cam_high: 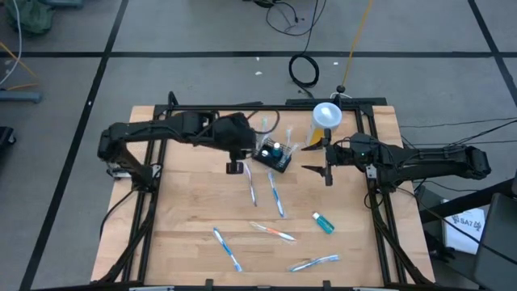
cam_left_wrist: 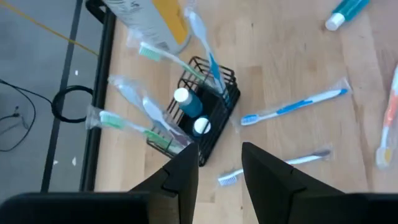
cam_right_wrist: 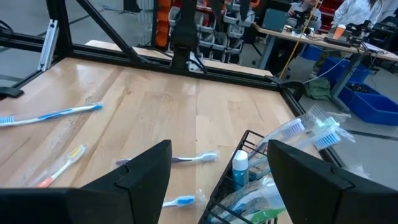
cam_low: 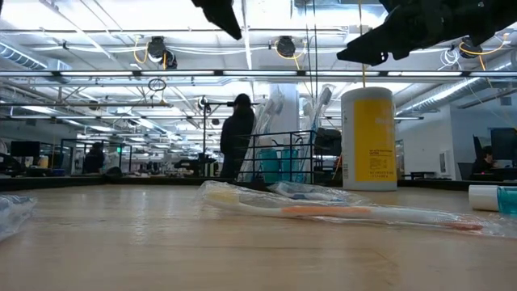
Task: Pick & Place toothbrushing station
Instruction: Put the purple toothbrush into the black organizer
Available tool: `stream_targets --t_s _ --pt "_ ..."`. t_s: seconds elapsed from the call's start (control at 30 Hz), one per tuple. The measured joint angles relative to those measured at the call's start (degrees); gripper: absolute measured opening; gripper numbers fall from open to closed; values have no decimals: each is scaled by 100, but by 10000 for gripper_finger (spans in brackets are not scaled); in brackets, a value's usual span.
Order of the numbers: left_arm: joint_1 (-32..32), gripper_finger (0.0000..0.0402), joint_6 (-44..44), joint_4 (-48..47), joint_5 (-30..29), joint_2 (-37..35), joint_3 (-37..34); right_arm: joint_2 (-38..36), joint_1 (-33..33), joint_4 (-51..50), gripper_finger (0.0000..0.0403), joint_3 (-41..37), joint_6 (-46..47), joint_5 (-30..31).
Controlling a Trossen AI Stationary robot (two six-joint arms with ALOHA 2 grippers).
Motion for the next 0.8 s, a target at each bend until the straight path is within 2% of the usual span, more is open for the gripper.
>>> stream_targets --t_s 0.17,0.27,0.4,0.67,0.8 --pt "64 129 -54 677 90 -386 -925 0 2 -10 256 0 175 0" --pt "58 129 -639 1460 235 -511 -1718 2 2 -18 256 0 300 0" --pt "-44 129 -2818 2439 149 -483 -2621 3 2 -18 256 0 301 0" --pt "-234 129 -6954 3497 -639 -419 -4233 48 4 40 256 0 111 1" --pt "-227 129 -8192 3996 -780 -409 -4882 66 4 63 256 -1 -164 2"
